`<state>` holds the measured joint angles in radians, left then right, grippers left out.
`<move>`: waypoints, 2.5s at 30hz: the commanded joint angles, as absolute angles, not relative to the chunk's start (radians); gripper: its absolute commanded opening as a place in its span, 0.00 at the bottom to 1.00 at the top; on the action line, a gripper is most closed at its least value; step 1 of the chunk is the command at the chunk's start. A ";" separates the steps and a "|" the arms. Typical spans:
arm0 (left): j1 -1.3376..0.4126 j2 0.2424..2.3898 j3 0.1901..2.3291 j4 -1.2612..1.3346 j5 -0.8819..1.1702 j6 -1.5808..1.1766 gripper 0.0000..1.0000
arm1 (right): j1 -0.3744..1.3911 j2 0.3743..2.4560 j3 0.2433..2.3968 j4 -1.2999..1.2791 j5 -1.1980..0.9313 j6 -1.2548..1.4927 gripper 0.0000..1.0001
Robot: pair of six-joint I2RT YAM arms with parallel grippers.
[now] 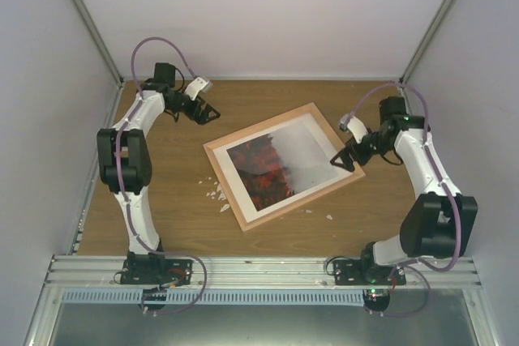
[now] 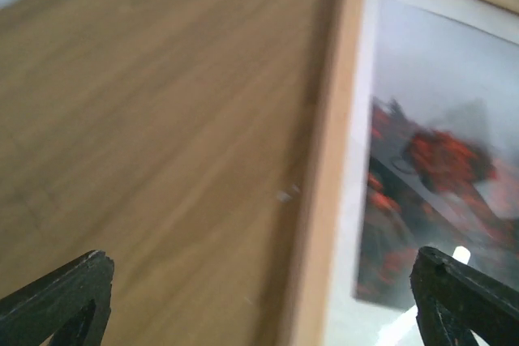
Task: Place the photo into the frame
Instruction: Adjust the photo frame at the center of the board.
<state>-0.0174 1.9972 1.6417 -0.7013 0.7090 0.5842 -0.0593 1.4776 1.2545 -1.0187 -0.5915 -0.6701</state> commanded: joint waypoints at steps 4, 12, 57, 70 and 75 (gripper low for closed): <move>-0.075 2.186 1.861 -0.715 0.682 0.519 0.99 | -0.059 1.425 1.041 -1.184 -0.455 -0.911 1.00; -0.163 2.244 1.877 -0.662 0.641 0.497 0.99 | -0.058 1.336 0.864 -1.233 -0.273 -0.960 1.00; -0.082 1.890 1.153 -0.747 0.946 0.731 0.99 | 0.063 2.122 1.701 -1.064 -0.751 -0.720 1.00; -0.055 1.888 1.152 -0.575 0.861 0.566 0.99 | 0.034 1.987 1.343 -1.059 -0.723 -0.761 1.00; -0.042 1.862 1.119 -0.566 0.868 0.559 0.99 | 0.066 1.978 1.283 -1.024 -0.746 -0.747 1.00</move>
<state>-0.0566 1.9026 1.1500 -0.6094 0.8700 0.5789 0.0341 1.9934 1.3155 -1.0561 -0.7158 -0.7372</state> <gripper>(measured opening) 0.991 0.995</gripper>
